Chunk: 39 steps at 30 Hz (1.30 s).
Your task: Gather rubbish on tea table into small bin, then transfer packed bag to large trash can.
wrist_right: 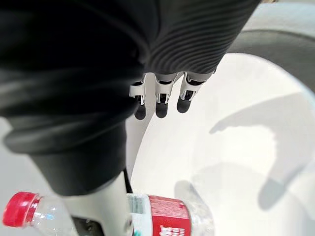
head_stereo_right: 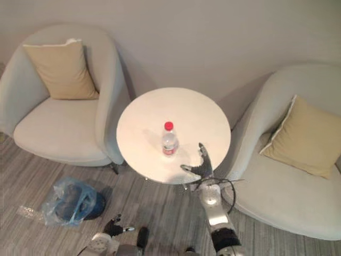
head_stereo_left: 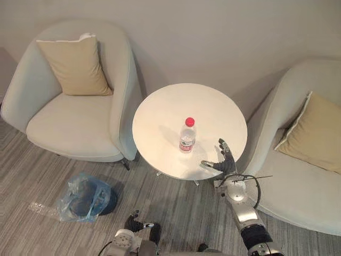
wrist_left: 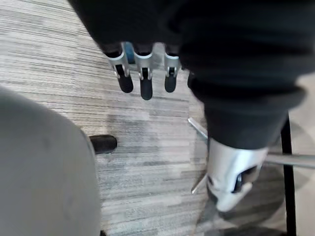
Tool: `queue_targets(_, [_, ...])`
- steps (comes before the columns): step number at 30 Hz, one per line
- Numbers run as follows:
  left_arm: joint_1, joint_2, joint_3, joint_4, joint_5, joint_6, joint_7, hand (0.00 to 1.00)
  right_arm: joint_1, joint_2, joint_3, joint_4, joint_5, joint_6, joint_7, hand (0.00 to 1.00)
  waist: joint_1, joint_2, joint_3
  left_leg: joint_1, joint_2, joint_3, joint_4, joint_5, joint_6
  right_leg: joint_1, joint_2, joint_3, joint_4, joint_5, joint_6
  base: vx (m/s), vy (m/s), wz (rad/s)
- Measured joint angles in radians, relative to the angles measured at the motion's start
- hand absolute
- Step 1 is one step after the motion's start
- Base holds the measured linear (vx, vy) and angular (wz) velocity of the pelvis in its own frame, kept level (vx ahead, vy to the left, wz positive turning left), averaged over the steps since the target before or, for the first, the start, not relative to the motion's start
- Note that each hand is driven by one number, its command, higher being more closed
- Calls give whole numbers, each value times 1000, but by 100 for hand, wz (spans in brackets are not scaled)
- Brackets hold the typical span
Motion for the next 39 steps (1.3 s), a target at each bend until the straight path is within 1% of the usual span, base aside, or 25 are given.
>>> queue_targets(1, [0,0,0,-8,-2,-4,2,0,-30,0,0,24,22,1,-1,0,2,2,11,-4,-1,-1,1,0,0,-3,0,-1,1,0,0,-19,-1,3])
queue_targets(4, [-9,0,0,-11,-9,-7,2,0,-87,-1,0,69,31,2,-5,0,5,7,23,-45,-3,-7,19,0,0,-31,0,-4,3,1,-2,-30,-1,9])
queue_targets(5, [-13,-2,0,-11,-10,-7,2,0,-105,0,0,91,54,2,-5,0,6,11,28,-57,-5,-17,25,0,0,-31,-1,-14,4,1,-2,-5,-5,20])
queue_targets(11, [-27,-13,-2,-27,-17,-9,9,0,-187,0,3,146,100,6,-6,0,22,38,70,-73,-8,-40,37,0,-1,-33,0,-32,4,1,-2,-23,-4,13])
queue_targets(14, [-33,-15,-2,-29,-35,-17,17,0,-222,-2,3,179,114,6,-8,0,30,45,80,-104,-10,-47,56,0,-1,-52,0,-39,15,1,-2,-4,4,9])
queue_targets(15, [-40,-16,-1,-33,-46,-20,19,0,-243,-4,2,186,116,6,-12,0,34,49,100,-106,-11,-53,60,0,-1,-51,0,-45,19,1,-2,-19,5,17])
queue_targets(17, [-41,-16,-1,-45,-49,-20,20,0,-272,-6,2,193,118,6,-19,0,37,51,108,-130,-14,-63,71,0,-1,-64,0,-55,20,1,-2,-31,6,19])
queue_targets(18, [-46,-16,-1,-51,-51,-23,21,0,-295,-8,1,199,129,6,-26,0,40,53,122,-137,-16,-71,78,0,-1,-64,0,-61,20,1,-2,-28,11,16])
queue_targets(20, [-59,-18,-1,-52,-62,-25,23,0,-331,-9,-6,217,139,7,-38,0,54,56,139,-144,-18,-73,89,0,-1,-63,-1,-67,22,1,-2,-40,12,15])
queue_targets(22, [-60,-18,-1,-57,-76,-27,23,0,-370,-10,-20,217,152,7,-52,0,57,62,144,-168,-21,-86,101,0,-1,-78,-1,-76,25,1,-2,-42,17,16])
queue_targets(24, [-62,-19,0,-71,-89,-30,23,0,-412,-14,-34,221,169,7,-58,0,59,68,164,-173,-21,-91,106,0,-1,-80,-1,-79,29,1,-2,-54,18,8])
queue_targets(26, [-66,-21,0,-71,-90,-43,23,0,-451,-31,-34,242,184,7,-65,0,61,73,177,-174,-23,-98,106,0,-2,-80,-1,-83,34,1,-2,-65,20,7])
queue_targets(27, [-69,-21,0,-71,-90,-46,23,0,-470,-40,-34,258,186,7,-65,100,65,73,182,-175,-24,-100,107,1,-3,-80,-1,-85,34,1,-2,-47,16,6])
queue_targets(31, [-79,-22,-1,-71,-100,-48,24,0,-552,-84,-24,293,198,7,-66,100,67,76,189,-208,-21,-121,123,2,-4,-97,1,-108,41,-4,-7,-27,2,16])
queue_targets(35, [-81,-23,-7,-71,-110,-48,24,0,-615,-119,-7,326,216,13,-72,100,78,76,189,-208,-21,-128,132,2,-4,-93,1,-113,51,-6,-11,-15,11,9])
queue_targets(39, [-81,-23,-10,-71,-110,-48,25,0,-622,-127,7,303,216,13,-72,100,79,76,189,-205,-21,-131,137,2,-4,-88,2,-117,53,-7,-11,-23,7,1])
